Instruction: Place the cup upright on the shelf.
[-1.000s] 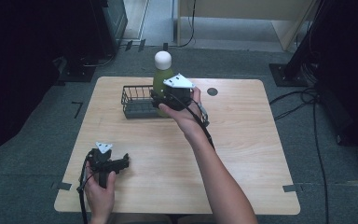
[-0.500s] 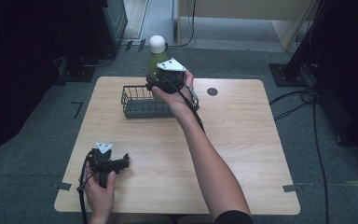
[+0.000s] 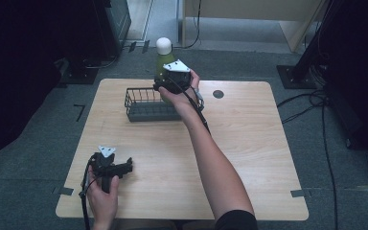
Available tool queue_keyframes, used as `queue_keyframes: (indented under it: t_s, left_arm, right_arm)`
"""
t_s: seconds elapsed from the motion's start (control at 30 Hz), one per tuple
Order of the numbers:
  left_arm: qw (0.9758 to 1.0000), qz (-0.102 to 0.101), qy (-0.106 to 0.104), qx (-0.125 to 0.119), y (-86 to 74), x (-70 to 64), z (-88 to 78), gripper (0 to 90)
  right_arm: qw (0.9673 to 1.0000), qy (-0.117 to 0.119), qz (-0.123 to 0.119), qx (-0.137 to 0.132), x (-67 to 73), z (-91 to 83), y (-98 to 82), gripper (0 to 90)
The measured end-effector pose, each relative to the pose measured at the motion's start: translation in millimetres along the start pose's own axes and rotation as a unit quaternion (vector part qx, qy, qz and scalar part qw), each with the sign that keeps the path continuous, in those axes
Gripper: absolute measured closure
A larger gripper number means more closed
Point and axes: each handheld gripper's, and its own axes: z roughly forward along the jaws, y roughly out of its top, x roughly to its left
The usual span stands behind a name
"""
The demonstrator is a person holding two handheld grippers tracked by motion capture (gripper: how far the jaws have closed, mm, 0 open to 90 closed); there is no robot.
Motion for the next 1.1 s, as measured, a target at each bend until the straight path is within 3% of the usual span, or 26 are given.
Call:
queue_keyframes:
  t_s: [0.13,0.57,0.83,0.97,1.1]
  left_arm:
    - [1.0,-0.001,0.0,0.0,0.0,-0.1,0.0,0.1]
    - [1.0,0.0,0.0,0.001,0.0,0.0,0.0,0.1]
    - [1.0,0.001,0.0,0.001,0.1,-0.1,0.0,0.1]
    - [1.0,0.001,0.0,0.001,0.1,-0.1,0.0,0.1]
    - [1.0,0.001,0.0,0.001,0.1,-0.1,0.0,0.1]
  right_arm:
    - [1.0,0.007,0.005,0.002,1.3,6.2,-8.2,19.9]
    - [0.9995,-0.008,0.004,0.03,-4.7,19.5,-33.2,19.9]
    - [0.9987,0.005,0.035,0.038,-12.4,20.7,-33.8,17.7]
    - [0.9978,0.008,0.036,0.054,-15.1,20.2,-34.6,13.0]
    - [0.9983,0.012,0.031,0.047,-15.9,17.5,-35.1,17.8]
